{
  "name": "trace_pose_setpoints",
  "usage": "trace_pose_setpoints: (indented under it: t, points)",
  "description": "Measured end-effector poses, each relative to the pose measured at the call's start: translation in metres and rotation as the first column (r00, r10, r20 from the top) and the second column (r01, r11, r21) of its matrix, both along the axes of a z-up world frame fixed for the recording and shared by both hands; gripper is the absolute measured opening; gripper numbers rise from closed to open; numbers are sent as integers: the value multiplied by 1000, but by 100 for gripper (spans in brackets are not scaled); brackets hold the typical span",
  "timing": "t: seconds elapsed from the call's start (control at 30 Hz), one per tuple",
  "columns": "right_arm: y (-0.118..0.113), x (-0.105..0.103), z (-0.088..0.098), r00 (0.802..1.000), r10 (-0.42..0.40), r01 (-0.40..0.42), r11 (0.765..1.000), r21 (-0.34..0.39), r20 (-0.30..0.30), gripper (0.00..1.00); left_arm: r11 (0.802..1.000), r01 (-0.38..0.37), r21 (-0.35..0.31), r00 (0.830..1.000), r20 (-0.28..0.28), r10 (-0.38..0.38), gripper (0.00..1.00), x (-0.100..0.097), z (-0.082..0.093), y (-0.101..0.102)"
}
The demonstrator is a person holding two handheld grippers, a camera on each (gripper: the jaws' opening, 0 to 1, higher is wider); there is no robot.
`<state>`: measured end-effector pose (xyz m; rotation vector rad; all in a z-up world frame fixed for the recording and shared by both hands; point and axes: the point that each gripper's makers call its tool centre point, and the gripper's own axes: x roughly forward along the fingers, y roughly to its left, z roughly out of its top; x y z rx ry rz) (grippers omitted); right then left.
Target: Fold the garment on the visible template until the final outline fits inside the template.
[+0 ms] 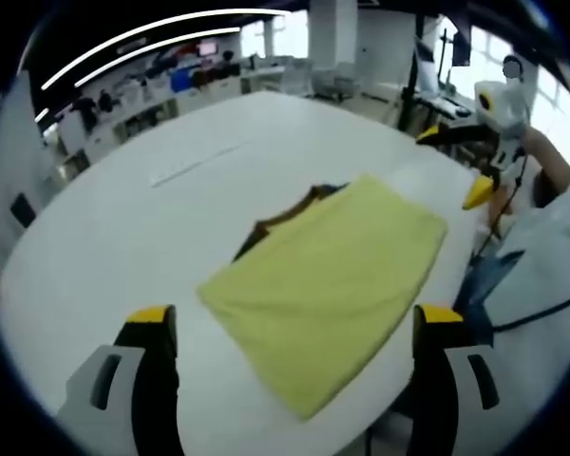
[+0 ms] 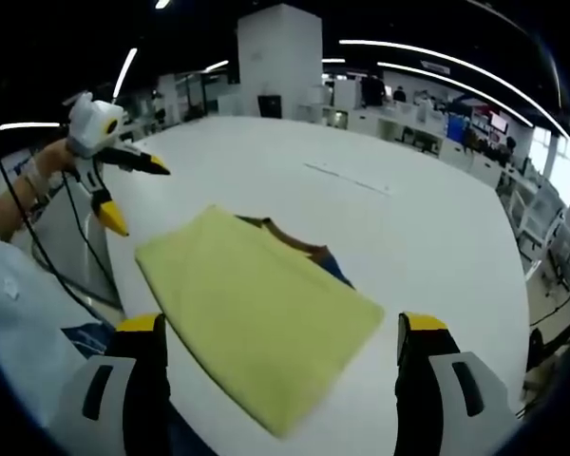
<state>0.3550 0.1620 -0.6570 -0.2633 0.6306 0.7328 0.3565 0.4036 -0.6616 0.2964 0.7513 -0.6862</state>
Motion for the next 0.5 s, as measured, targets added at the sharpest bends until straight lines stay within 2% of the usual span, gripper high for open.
trace_pose_setpoints:
  t: [0.5]
  points:
    - [3,-3,-1,1000,-1,2,1000,25,-8,100,1000,21,19,1000,-4,-21,99,-2,2,-4]
